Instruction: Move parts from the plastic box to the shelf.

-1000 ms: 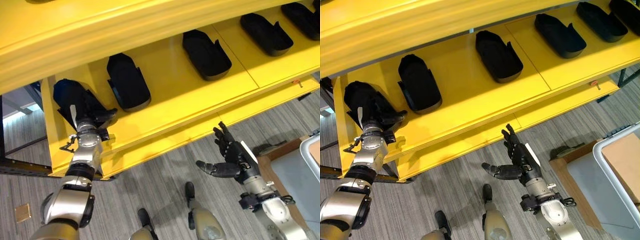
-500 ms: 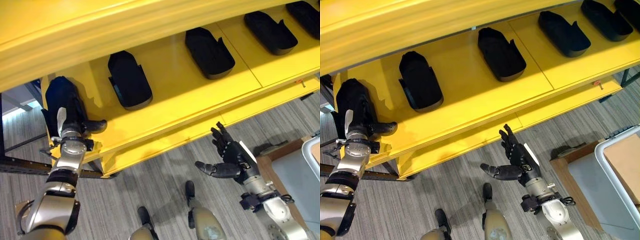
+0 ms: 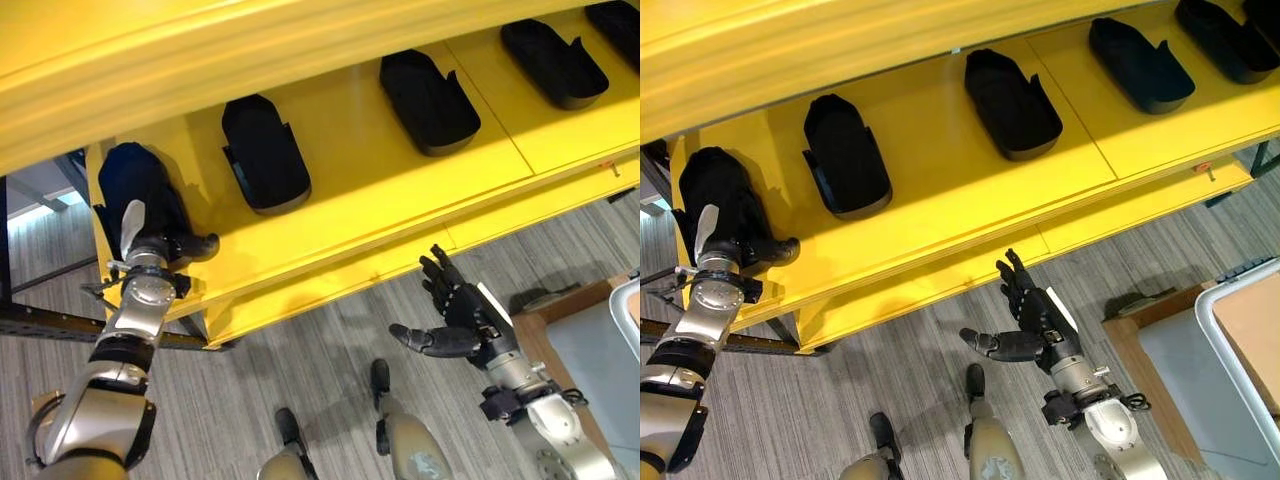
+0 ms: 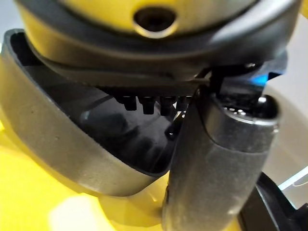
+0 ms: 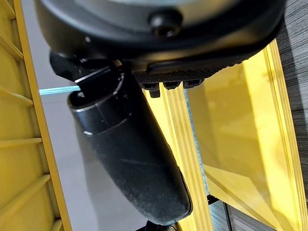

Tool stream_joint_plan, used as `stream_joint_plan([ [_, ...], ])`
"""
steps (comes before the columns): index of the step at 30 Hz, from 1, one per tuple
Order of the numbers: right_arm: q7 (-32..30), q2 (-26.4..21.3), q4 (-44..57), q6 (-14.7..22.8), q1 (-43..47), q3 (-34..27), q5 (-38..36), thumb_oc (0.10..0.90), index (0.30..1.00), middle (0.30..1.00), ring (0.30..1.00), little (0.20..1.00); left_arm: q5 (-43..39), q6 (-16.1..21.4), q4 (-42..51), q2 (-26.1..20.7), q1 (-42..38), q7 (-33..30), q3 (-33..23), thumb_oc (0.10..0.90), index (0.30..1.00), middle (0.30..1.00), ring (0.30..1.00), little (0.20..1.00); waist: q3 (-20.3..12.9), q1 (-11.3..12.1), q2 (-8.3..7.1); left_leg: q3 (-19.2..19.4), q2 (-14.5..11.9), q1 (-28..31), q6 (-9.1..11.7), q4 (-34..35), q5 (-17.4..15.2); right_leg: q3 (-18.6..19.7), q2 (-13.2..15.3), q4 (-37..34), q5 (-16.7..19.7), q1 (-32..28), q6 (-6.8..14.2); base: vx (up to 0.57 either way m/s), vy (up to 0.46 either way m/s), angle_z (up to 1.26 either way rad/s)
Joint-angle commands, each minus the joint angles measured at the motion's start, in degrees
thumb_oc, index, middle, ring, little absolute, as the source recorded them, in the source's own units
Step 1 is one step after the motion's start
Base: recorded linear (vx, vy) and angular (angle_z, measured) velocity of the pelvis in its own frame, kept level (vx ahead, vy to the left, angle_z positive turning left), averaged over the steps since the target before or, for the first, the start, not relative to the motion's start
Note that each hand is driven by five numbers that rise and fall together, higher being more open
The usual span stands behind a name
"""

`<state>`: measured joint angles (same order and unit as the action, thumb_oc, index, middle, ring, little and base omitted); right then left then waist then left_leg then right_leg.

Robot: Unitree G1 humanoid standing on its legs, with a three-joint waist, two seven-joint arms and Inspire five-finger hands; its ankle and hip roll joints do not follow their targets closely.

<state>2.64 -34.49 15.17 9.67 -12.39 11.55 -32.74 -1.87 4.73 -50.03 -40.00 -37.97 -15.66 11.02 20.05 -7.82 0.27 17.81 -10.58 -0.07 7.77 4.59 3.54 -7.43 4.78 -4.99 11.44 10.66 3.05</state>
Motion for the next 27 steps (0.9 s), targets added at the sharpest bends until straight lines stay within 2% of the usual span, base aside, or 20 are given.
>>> stream_joint_plan([
  [1, 0.46, 0.96, 4.51, 6.92, 2.78, -4.09, -1.64, 0.9, 1.0, 1.0, 1.0, 1.0, 0.83, -0.12, -1.75, -3.93, -1.42, -2.04, 0.53, 0.9, 1.0, 1.0, 1.0, 1.0, -1.25, -0.14, -4.46, -0.81, 0.37, 1.03, -1.42, -1.48, -0.1, 0.38, 5.55, 2.95, -6.11, -5.22, 5.09, 0.0, 0.0, 0.0],
  [7, 0.32, 1.05, 4.15, 6.71, 2.83, -4.47, -1.24, 0.9, 1.0, 1.0, 1.0, 1.0, 1.83, -0.19, -0.4, -5.01, -2.71, -2.53, 1.18, 0.9, 1.0, 1.0, 1.0, 1.0, -2.0, -0.1, -4.21, -0.66, 0.34, 1.76, -1.39, -1.31, -0.2, 0.51, 5.52, 2.78, -6.24, -5.74, 5.11, 0.0, 0.0, 0.0],
  [17, 1.08, 1.24, 3.43, 7.21, 2.91, -4.41, -1.95, 0.9, 1.0, 1.0, 1.0, 1.0, 9.36, 0.41, -0.32, -11.78, -3.05, -1.77, 4.4, 0.9, 1.0, 1.0, 1.0, 1.0, -4.2, 0.14, -2.88, -0.72, 0.63, 3.54, -1.23, 0.25, 0.03, -0.41, 5.6, 2.05, -6.46, -7.58, 5.36, 0.0, 0.0, 0.0],
  [23, 1.44, 1.43, 3.33, 7.63, 2.86, -4.44, -2.12, 0.9, 1.0, 1.0, 1.0, 1.0, 11.59, 1.05, -1.02, -14.11, -2.0, -1.9, 4.35, 0.9, 1.0, 1.0, 1.0, 1.0, -5.41, 0.25, -2.35, -0.95, 0.81, 4.1, -1.18, 0.41, -0.21, -1.04, 5.76, 1.6, -6.54, -8.58, 5.57, 0.01, 0.003, 0.03],
  [27, 1.18, 1.92, 3.06, 8.0, 2.86, -4.97, -2.31, 0.9, 1.0, 1.0, 1.0, 1.0, 12.2, 1.89, 2.41, -16.39, -0.9, -2.26, 3.78, 0.9, 1.0, 1.0, 1.0, 1.0, -6.48, 0.53, -2.09, -1.24, 1.07, 4.46, -1.28, 0.41, -0.52, -1.51, 5.94, 1.11, -6.47, -9.44, 5.78, 0.02, 0.003, 0.07],
])
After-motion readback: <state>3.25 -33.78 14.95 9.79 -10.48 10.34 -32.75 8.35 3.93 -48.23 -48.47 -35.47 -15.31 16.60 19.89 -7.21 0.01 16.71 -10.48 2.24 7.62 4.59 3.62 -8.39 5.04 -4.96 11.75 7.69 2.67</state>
